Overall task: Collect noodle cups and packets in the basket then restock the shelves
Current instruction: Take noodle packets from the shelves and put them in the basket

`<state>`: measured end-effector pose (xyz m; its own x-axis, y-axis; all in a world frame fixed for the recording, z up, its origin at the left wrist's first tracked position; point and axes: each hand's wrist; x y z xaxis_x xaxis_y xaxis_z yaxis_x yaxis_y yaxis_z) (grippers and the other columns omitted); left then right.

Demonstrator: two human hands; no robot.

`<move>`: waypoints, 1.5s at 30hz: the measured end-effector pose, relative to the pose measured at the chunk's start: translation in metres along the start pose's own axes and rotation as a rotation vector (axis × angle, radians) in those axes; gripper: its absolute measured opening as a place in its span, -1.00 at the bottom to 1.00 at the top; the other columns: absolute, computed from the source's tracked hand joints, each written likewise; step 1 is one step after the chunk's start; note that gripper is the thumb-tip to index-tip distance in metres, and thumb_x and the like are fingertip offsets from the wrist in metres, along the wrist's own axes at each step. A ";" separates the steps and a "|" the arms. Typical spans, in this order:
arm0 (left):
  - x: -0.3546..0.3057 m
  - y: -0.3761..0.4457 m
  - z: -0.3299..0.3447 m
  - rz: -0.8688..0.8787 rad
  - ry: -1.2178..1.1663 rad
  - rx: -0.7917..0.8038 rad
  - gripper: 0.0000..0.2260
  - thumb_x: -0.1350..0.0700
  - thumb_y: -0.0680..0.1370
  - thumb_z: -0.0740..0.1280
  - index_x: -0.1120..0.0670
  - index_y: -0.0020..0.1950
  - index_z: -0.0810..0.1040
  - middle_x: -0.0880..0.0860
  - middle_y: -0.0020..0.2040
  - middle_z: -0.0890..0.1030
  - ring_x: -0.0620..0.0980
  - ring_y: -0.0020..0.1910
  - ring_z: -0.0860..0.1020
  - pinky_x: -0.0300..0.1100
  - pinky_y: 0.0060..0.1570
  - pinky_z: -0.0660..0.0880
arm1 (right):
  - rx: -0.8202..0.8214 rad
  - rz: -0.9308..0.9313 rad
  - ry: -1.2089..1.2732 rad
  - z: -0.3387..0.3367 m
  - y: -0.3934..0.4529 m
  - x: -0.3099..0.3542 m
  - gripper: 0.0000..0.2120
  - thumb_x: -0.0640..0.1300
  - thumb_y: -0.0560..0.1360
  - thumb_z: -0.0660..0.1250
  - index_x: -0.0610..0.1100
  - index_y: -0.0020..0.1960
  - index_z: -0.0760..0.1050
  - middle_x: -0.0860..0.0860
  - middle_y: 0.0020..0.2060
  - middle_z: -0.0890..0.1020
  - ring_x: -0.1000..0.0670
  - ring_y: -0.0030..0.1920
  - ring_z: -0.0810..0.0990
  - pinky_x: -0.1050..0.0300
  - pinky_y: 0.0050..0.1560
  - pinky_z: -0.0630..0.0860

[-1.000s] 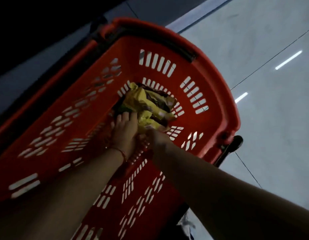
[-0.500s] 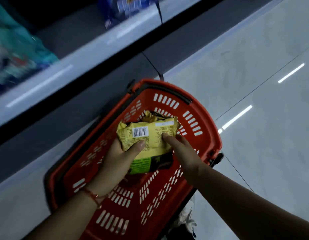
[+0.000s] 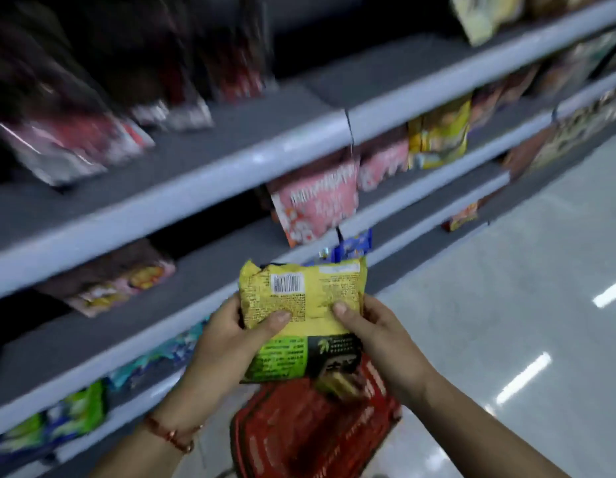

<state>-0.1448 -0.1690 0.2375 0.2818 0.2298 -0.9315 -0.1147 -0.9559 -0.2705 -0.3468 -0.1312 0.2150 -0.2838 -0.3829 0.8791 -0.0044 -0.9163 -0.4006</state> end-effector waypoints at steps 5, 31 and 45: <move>-0.138 -0.053 -0.051 0.240 -0.043 -0.173 -0.65 0.02 0.35 0.56 -0.01 0.08 0.58 -0.16 -0.09 0.72 -0.20 -0.11 0.67 -0.36 -0.18 0.52 | 0.085 -0.258 -0.119 0.051 -0.045 0.137 -0.77 -0.09 0.54 0.34 -0.11 0.17 0.58 0.00 0.00 0.73 0.04 0.02 0.70 0.20 -0.04 0.61; -0.348 -0.042 -0.327 0.548 0.671 -1.113 -0.56 -0.11 0.56 0.32 -0.11 0.39 0.29 0.02 0.22 0.36 -0.03 -0.05 0.44 -0.19 -0.23 0.36 | 0.194 -0.796 -0.590 0.403 0.014 0.397 -0.73 0.12 0.53 0.36 -0.07 0.06 0.59 -0.09 0.08 0.68 -0.09 0.07 0.62 0.05 0.08 0.51; -0.325 0.010 -0.337 0.565 0.968 -1.091 -0.58 -0.06 0.60 0.28 -0.01 0.44 0.36 0.25 0.53 0.14 0.24 0.49 0.16 0.11 0.35 0.32 | 0.076 -0.925 -0.778 0.403 0.042 0.376 -0.60 0.14 0.51 0.37 -0.03 0.22 0.36 0.12 -0.15 0.50 0.06 -0.14 0.50 0.21 -0.30 0.37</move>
<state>0.0834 -0.3145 0.6190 0.9738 0.0183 -0.2268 0.1859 -0.6386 0.7467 -0.0673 -0.3607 0.6327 0.4492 0.4764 0.7558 0.1633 -0.8755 0.4548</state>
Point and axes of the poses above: each hand's wrist, its own y-axis towards the middle knuckle, its own z-axis out of the palm, x = y × z
